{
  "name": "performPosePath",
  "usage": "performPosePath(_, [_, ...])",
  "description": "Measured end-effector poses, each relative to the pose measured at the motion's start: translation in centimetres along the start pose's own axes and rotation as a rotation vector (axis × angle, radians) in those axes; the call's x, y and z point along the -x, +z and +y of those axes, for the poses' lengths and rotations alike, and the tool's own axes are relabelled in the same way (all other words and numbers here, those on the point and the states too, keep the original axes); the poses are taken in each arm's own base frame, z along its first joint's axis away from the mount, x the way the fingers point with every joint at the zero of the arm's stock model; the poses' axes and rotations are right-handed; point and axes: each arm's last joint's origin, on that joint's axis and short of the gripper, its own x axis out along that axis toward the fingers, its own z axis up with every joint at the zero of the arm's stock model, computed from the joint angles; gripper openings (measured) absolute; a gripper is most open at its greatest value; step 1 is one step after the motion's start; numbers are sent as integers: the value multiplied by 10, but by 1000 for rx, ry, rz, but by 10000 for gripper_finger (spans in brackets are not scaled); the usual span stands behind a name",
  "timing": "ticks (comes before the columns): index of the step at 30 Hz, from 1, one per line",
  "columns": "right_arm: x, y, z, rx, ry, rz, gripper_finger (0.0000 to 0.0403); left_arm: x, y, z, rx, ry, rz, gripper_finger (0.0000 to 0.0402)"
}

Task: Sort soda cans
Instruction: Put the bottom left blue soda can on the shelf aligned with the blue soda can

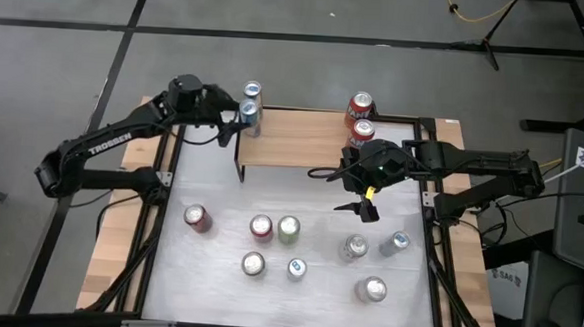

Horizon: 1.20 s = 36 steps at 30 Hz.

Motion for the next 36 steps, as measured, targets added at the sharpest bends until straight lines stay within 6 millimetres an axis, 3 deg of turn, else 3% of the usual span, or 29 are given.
performPosePath(12, [0, 0, 0, 0, 0, 0, 344, 31, 11, -10, 57, 44, -125, 307])
performPosePath(16, [0, 0, 0, 0, 0, 0, 344, 35, 16, -15, 122, 12, -175, 307])
performPosePath(21, [0, 0, 0, 0, 0, 0, 344, 34, 25, -34, 86, -36, -256, 307])
performPosePath(30, [0, 0, 0, 0, 0, 0, 344, 37, 36, -58, 138, 237, -390, 307])
performPosePath(36, [0, 0, 0, 0, 0, 0, 344, 47, 63, -62, 149, 241, -441, 307])
